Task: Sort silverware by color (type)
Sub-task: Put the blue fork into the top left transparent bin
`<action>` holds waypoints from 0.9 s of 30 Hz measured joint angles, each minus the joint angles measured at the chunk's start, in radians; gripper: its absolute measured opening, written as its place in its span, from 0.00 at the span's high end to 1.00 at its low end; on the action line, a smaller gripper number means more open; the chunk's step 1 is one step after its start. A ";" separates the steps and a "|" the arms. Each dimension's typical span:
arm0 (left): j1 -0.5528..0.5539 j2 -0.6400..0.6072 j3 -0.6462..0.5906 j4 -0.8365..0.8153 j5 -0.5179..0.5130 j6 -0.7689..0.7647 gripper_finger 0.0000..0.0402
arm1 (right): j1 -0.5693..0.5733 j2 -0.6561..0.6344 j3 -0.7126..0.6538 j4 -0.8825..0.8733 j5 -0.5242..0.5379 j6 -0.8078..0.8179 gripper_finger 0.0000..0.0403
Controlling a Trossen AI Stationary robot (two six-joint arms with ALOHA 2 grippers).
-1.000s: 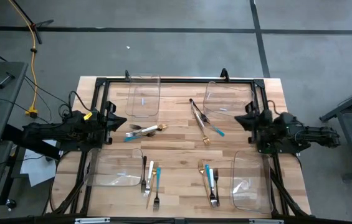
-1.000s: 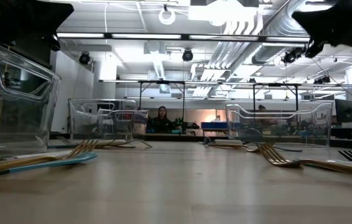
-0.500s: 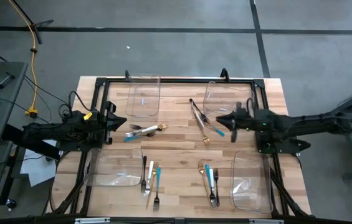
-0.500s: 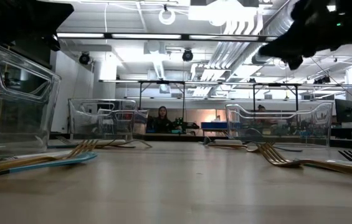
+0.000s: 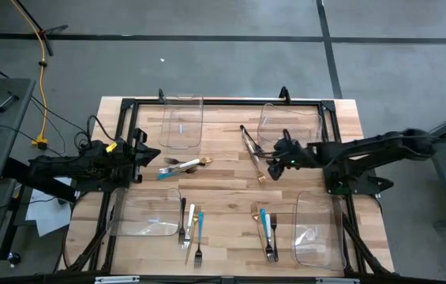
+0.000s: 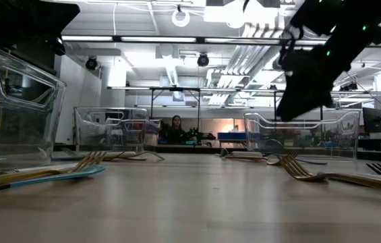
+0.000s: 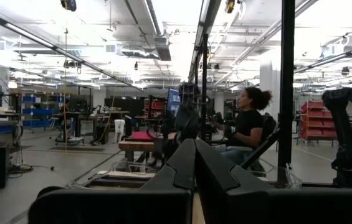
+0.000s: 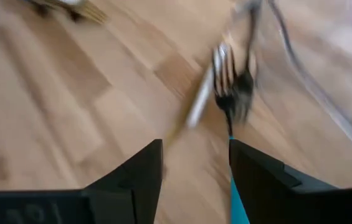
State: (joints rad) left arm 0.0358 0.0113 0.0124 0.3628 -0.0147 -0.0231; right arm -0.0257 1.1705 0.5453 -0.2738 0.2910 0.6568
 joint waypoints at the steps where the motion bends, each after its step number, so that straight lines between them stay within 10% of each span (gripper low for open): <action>1: 0.000 0.000 0.000 0.000 0.000 0.000 1.00 | 0.000 0.031 0.000 0.000 0.006 0.027 0.55; 27: 0.000 0.000 0.000 0.000 0.000 0.000 1.00 | 0.001 0.345 0.005 0.072 0.154 0.150 0.58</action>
State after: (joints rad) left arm 0.0360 0.0113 0.0124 0.3626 -0.0147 -0.0227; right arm -0.0250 1.5158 0.5507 -0.2016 0.4446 0.8070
